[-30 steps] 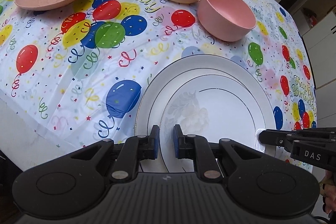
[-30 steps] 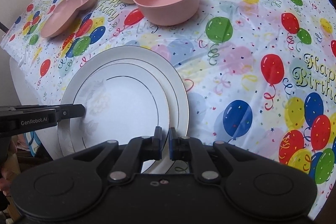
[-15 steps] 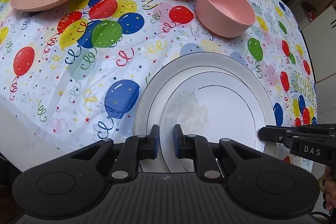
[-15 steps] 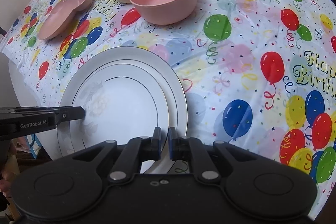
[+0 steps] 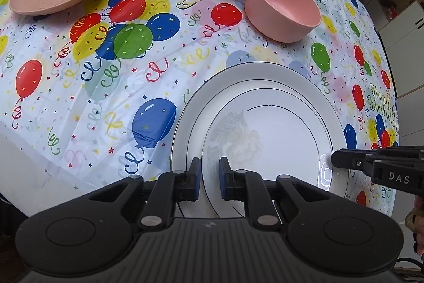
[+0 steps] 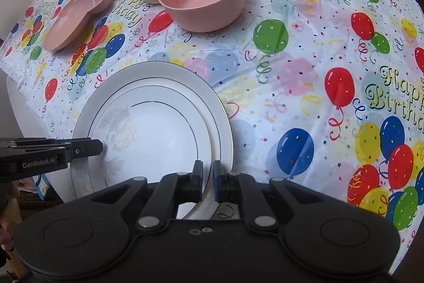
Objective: Organize plates and bowls
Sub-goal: 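Open both grippers and lift them off the stacked plates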
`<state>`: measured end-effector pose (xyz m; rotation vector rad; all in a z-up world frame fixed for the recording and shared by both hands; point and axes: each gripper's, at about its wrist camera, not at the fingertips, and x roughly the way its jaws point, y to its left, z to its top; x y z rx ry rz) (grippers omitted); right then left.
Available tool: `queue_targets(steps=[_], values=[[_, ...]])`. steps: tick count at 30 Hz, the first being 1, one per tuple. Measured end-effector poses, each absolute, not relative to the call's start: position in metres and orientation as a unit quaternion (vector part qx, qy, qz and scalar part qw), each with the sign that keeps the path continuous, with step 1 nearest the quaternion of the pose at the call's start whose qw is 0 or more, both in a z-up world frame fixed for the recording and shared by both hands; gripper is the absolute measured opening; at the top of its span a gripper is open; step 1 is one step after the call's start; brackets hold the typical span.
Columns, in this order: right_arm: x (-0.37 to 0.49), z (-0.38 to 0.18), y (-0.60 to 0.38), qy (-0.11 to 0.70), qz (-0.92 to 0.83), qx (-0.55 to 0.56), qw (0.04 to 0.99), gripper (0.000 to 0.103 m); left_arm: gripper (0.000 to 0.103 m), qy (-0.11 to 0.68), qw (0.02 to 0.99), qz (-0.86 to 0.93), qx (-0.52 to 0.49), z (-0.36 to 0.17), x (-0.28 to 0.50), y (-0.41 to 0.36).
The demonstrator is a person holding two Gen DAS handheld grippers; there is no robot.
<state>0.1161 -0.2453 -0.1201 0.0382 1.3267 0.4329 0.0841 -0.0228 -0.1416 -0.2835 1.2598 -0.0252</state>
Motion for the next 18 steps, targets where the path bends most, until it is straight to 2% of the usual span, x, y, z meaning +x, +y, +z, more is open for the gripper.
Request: queue_targets(steps=[12,15,18], values=[[0.103,-0.084,-0.245,0.546,0.255,0.002,0.798,0.018,0.013,0.522,0.845,-0.026,-0.110,-0.096,0.063,-0.042],[0.099,-0.068,-0.244,0.514,0.268,-0.007,0.815,0.025,0.013,0.495,0.863,-0.025,-0.101,-0.079,0.056,-0.047],[0.094,-0.053,-0.245,0.481,0.278,-0.017,0.831,0.038,0.014,0.474,0.875,-0.020,-0.097,-0.065,0.049,-0.050]])
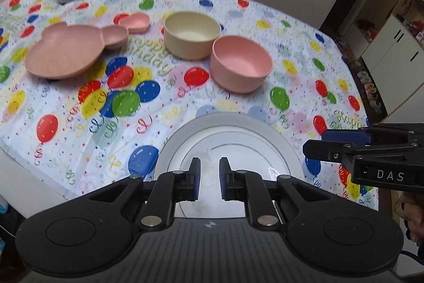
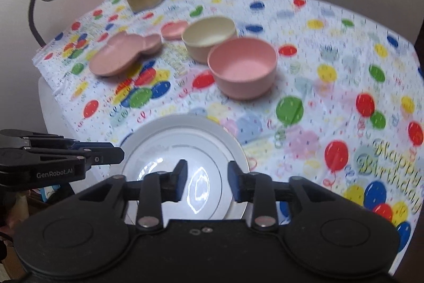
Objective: Organize plates and bowls
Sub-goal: 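Open both grippers and lift them off the stacked plates, then reach both grippers toward the pink bear-shaped plate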
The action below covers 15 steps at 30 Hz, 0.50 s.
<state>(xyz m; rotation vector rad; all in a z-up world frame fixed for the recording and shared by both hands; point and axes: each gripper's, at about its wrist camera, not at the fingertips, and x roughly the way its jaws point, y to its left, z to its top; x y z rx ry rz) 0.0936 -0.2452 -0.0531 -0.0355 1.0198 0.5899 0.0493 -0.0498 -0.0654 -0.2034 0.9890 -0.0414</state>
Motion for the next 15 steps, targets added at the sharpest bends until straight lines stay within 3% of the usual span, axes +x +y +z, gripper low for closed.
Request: queue_targets(steps=[8,15], values=[[0.077,-0.023,-0.248,0.419,0.304,-0.026,0.855,0.065,0.022,0.428,0.900,-0.001,-0.085,-0.038,0.030,-0.054],[0.063,-0.005,-0.249,0.364,0.307,-0.042,0.878,0.083,0.024,0.400,0.913,0.014,-0.083,-0.022,0.018,-0.053]])
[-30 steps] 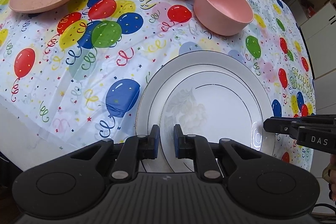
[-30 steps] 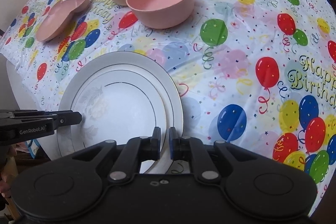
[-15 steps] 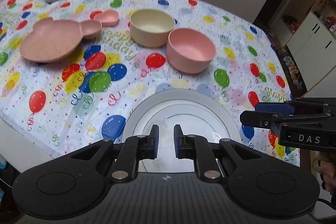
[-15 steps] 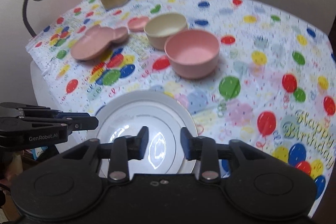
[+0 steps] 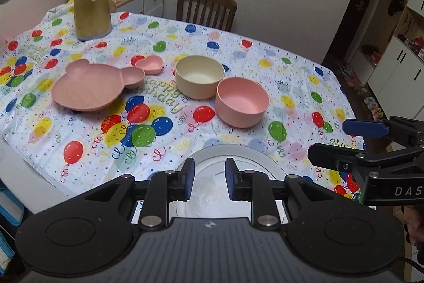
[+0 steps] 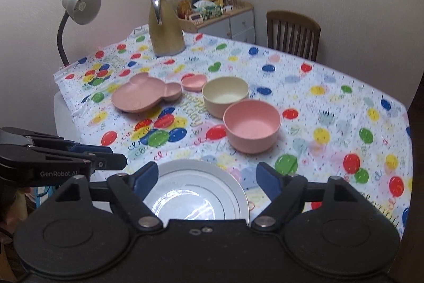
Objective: Organize plates and bowls
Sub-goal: 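Reach both grippers toward the pink bear-shaped plate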
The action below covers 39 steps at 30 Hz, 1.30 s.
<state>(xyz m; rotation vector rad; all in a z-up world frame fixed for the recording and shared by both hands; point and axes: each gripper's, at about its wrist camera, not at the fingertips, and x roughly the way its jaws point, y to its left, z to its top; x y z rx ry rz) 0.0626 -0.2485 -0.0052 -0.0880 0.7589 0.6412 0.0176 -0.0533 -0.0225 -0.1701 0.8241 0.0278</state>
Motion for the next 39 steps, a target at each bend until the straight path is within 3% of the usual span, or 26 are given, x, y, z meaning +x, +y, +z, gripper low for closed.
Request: queue_targets(steps=[3,5,7,9,16,27,39], values=[[0.058,0.003,-0.247,0.344,0.308,-0.042,0.886,0.095,0.024,0.384,0.919,0.016,-0.082,-0.015,0.014,-0.050],[0.055,0.008,-0.245,0.331,0.309,-0.043,0.891,0.101,0.030,0.377,0.922,0.019,-0.083,-0.011,0.015,-0.047],[0.054,0.013,-0.242,0.319,0.306,-0.046,0.896,0.103,0.052,0.368,0.926,0.024,-0.084,-0.009,0.016,-0.042],[0.054,0.018,-0.239,0.310,0.306,-0.049,0.899,0.103,0.064,0.356,0.930,0.031,-0.088,-0.007,0.015,-0.037],[0.066,0.015,-0.210,0.306,0.300,-0.045,0.902,0.103,0.077,0.343,0.933,0.055,-0.094,-0.011,0.020,0.000],[0.105,0.003,-0.120,0.337,0.277,-0.034,0.899,0.103,0.078,0.337,0.932,0.096,-0.097,-0.022,0.067,0.106],[0.174,-0.037,-0.019,0.405,0.232,-0.037,0.883,0.099,0.078,0.383,0.911,0.115,-0.102,-0.070,0.156,0.217]])
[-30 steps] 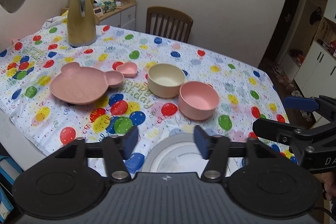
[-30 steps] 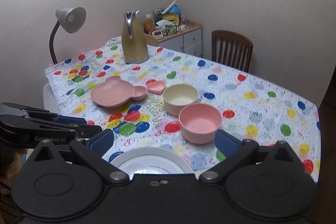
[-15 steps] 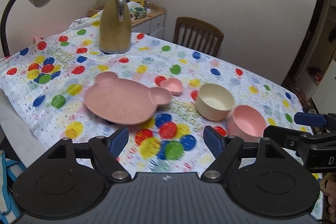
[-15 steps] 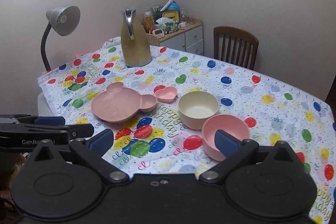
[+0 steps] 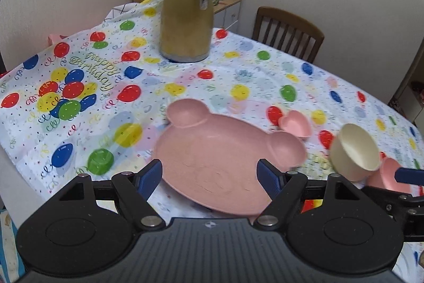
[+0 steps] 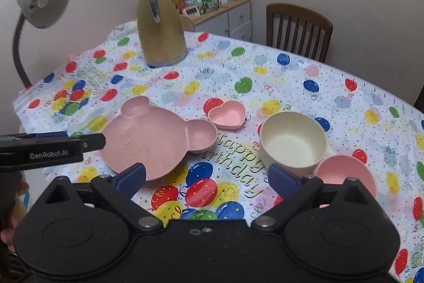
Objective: Organize plates and bowls
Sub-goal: 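Reach both grippers toward the pink bear-shaped plate, then close both grippers on the pink bear-shaped plate rim and lift it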
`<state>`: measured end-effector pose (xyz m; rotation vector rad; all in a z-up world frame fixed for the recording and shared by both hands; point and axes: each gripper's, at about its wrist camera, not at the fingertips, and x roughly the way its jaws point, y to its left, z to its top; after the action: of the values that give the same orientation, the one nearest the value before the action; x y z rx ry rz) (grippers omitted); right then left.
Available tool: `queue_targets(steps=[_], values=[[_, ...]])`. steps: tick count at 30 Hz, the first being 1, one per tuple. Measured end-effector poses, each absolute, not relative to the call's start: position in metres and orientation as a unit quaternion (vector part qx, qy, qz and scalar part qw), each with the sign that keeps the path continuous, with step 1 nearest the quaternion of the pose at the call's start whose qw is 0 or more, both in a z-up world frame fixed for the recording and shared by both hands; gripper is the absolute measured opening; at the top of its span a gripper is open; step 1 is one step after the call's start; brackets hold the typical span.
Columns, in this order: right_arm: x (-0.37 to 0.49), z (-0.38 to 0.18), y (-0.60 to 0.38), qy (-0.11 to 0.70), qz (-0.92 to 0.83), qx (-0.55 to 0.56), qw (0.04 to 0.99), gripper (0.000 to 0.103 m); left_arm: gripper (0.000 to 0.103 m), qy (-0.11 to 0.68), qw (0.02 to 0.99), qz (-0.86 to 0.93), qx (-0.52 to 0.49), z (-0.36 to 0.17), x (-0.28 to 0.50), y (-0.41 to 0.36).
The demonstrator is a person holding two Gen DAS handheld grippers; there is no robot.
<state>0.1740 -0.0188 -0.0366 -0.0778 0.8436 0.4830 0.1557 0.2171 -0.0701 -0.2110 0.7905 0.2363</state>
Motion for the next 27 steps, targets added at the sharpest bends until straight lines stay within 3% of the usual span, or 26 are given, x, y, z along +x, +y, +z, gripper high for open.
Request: queue_targets(steps=[16,27], values=[[0.248,-0.113,0.048,0.509,0.205,-0.020,0.836,0.074,0.076,0.454,0.874,0.120,-0.127,-0.133,0.229,0.288],[0.260,-0.130,0.059,0.543,0.211,-0.002,0.813,0.043,0.039,0.484,0.859,0.106,-0.130,-0.151,0.242,0.290]])
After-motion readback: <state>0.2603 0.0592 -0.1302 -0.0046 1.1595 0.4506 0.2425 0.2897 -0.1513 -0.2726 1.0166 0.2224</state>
